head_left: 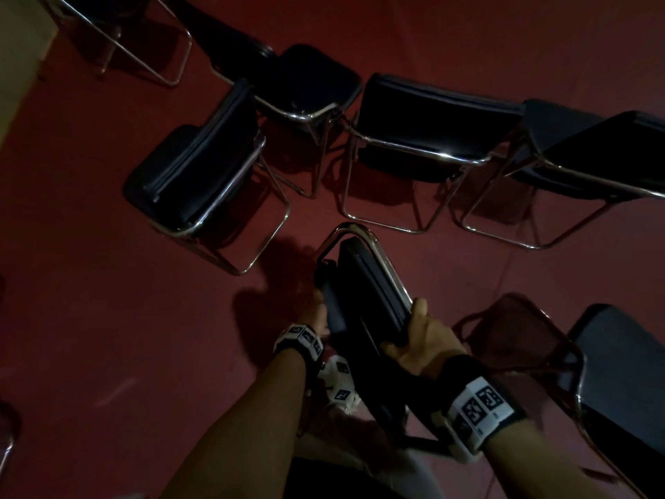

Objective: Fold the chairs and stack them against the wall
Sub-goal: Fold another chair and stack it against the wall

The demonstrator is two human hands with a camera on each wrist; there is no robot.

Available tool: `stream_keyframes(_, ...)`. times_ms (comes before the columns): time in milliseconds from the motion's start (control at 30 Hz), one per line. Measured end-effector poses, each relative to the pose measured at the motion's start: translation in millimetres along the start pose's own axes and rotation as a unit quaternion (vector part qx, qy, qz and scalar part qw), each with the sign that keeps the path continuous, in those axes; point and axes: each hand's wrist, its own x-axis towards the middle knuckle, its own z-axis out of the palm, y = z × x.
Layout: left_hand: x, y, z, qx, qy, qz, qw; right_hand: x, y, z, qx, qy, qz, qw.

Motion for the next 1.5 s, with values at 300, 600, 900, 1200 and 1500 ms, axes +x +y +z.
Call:
stream_keyframes(300, -25, 15, 25, -0.039, -0.06, 0.016, 0.997, 22, 33, -29, 0.016, 0.024, 0.047, 0.999)
stream_keyframes(600, -21, 57, -32, 0.102, 0.054, 0.192, 0.975, 35, 30, -41, -0.006, 0.018, 0.032, 0.999)
stream_keyframes(900, -86, 141, -29, 0.51, 0.128, 0.448, 0.723, 30, 18, -33, 0.025, 0.019, -0.005, 1.0)
stream_keyframes(1200, -90, 153, 45, 0.792, 0.059, 0.408, 0.45, 15, 26, -7, -0.021, 0.003, 0.004, 1.0)
stream_keyframes(1500, -109, 119, 35, 0.812, 0.065, 0.379, 0.439, 1, 24, 15, -0.081, -0.001, -0.061, 0.995)
